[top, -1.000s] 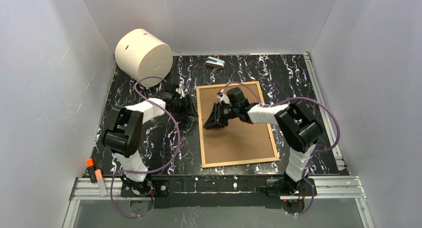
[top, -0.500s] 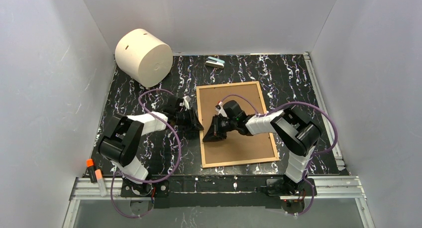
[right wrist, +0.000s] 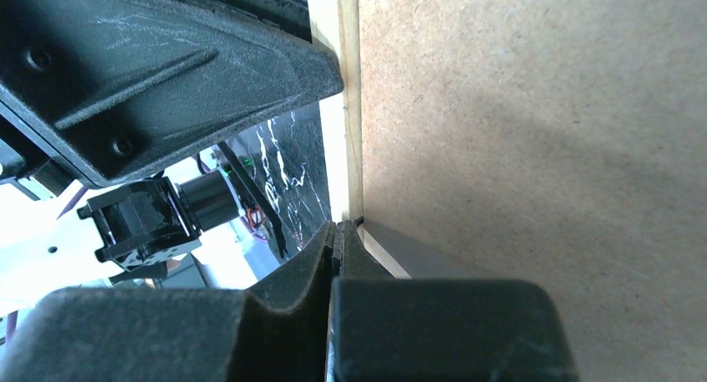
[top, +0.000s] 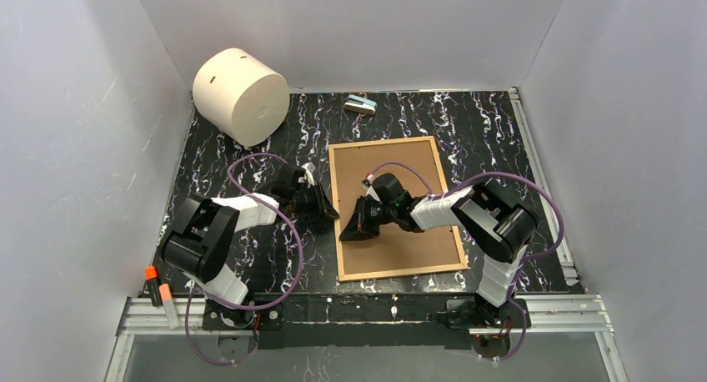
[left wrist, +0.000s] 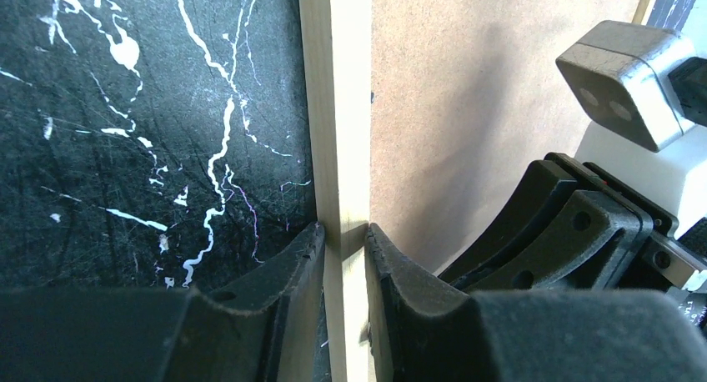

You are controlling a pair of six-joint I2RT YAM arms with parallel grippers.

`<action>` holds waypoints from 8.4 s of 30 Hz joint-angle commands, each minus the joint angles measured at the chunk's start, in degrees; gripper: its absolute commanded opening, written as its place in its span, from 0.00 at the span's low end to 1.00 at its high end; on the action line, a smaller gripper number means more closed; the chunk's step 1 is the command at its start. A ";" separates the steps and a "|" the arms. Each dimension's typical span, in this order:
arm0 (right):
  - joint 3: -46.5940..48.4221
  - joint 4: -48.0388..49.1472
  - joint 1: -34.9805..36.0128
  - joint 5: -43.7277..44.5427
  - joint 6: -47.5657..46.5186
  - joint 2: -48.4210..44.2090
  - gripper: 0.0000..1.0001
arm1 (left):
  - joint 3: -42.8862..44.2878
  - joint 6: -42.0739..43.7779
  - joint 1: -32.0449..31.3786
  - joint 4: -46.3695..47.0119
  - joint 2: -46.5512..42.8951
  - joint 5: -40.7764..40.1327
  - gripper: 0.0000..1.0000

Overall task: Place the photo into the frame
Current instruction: Install the photo frame at the center of the board, then adjust the photo frame at the center of the board.

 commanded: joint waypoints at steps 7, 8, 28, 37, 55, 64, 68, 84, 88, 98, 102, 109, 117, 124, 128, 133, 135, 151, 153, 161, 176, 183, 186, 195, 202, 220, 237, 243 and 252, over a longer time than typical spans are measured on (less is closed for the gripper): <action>-0.37 1.83 0.12 2.97 -0.45 0.90 0.06 | -5.57 2.02 -1.92 -9.87 5.60 -6.38 0.24; -0.39 1.58 0.08 2.97 -0.58 1.14 0.06 | -5.52 2.01 -1.92 -9.87 5.62 -6.36 0.24; -2.17 -3.63 1.04 5.03 -4.16 4.59 0.22 | -5.59 2.12 -1.92 -9.95 6.15 -7.16 0.24; -2.90 -7.98 1.81 9.47 -6.73 4.29 0.39 | -4.89 1.84 -1.92 -10.21 6.68 -7.92 0.24; -5.55 -17.84 3.23 15.56 -14.18 2.40 0.41 | -2.38 2.52 -1.92 -13.06 8.90 -11.41 0.23; -5.91 -17.14 3.12 15.21 -14.11 -0.29 0.41 | -2.32 3.03 -1.92 -13.78 9.10 -11.92 0.23; -6.26 -10.95 2.24 9.37 -12.46 -4.96 0.36 | -2.26 3.39 -1.92 -13.73 9.00 -11.54 0.23; -7.58 12.30 -0.85 -1.33 -1.47 -4.21 0.09 | -2.77 4.55 -1.92 -14.09 9.91 -11.93 0.23; -6.26 12.28 -0.87 -1.38 -0.96 -1.78 0.09 | -2.95 4.72 -1.92 -14.22 9.93 -12.00 0.23; -5.71 14.24 -1.52 -1.21 -0.17 -0.56 0.05 | -3.48 4.59 -1.92 -14.13 9.49 -12.26 0.23; -5.98 15.62 -2.13 -1.88 0.12 -0.25 0.04 | -3.35 4.56 -1.92 -14.09 9.87 -12.28 0.23; -5.58 16.63 -2.51 -2.75 0.40 1.26 0.03 | -3.33 4.43 -1.92 -14.09 10.07 -12.27 0.23; -5.87 19.19 -2.51 -4.61 1.08 2.55 0.01 | -3.17 4.41 -1.92 -14.05 10.22 -12.29 0.23; -6.80 21.99 -2.69 -5.02 2.44 2.70 0.01 | -2.98 4.38 -1.92 -14.11 10.41 -12.28 0.23; -6.30 21.09 -2.69 -4.91 2.10 3.87 0.01 | -3.05 4.41 -1.92 -14.18 10.33 -12.31 0.23; -5.31 17.29 -2.69 -4.33 0.03 4.88 0.01 | -3.14 4.30 -1.92 -14.27 10.19 -12.35 0.23; -4.98 15.17 -2.68 -3.96 -0.99 5.24 0.01 | -3.17 4.23 -1.92 -14.27 10.19 -12.38 0.23; -3.49 1.20 -0.80 1.33 -8.30 7.67 0.13 | -2.34 3.68 -1.92 -13.91 11.27 -12.37 0.23; -3.00 -1.72 -0.22 3.15 -9.16 8.06 0.17 | -2.25 3.72 -1.92 -13.91 11.50 -12.29 0.23; -2.30 -11.18 0.79 10.48 -11.91 9.16 0.26 | -2.09 3.68 -1.92 -14.05 11.77 -12.45 0.23; -2.19 -22.89 2.43 24.85 -13.51 10.09 0.32 | -2.16 3.77 -1.92 -14.09 11.81 -13.08 0.23; -2.89 -25.07 2.62 29.15 -14.28 8.24 0.33 | -2.08 3.91 -1.92 -14.35 12.21 -13.47 0.23; -2.72 -26.95 2.80 34.00 -14.35 7.31 0.34 | -1.95 3.94 -1.92 -14.64 12.28 -13.85 0.23; -5.88 -27.05 2.80 36.89 -15.24 1.58 0.37 | -1.07 4.30 -1.92 -15.86 12.65 -14.66 0.23; -4.90 -28.97 1.43 34.81 -16.52 -6.85 0.40 | 0.25 4.99 -1.92 -16.91 13.44 -15.20 0.23; 8.20 -49.43 -26.68 35.49 -19.80 -22.86 0.65 | 7.50 8.79 -1.92 -21.52 6.65 -11.36 0.55; 5.76 -50.44 -41.27 18.92 -30.04 -15.67 0.90 | 19.37 12.45 -1.92 -24.91 17.69 -10.00 0.61; 1.44 -51.45 -41.20 11.09 -28.73 -17.87 0.88 | 25.97 13.15 -1.87 -25.46 21.93 -7.89 0.60; -9.34 -46.18 -35.14 -1.16 -18.06 -28.93 0.85 | 36.67 16.57 -1.88 -26.39 28.62 -4.18 0.59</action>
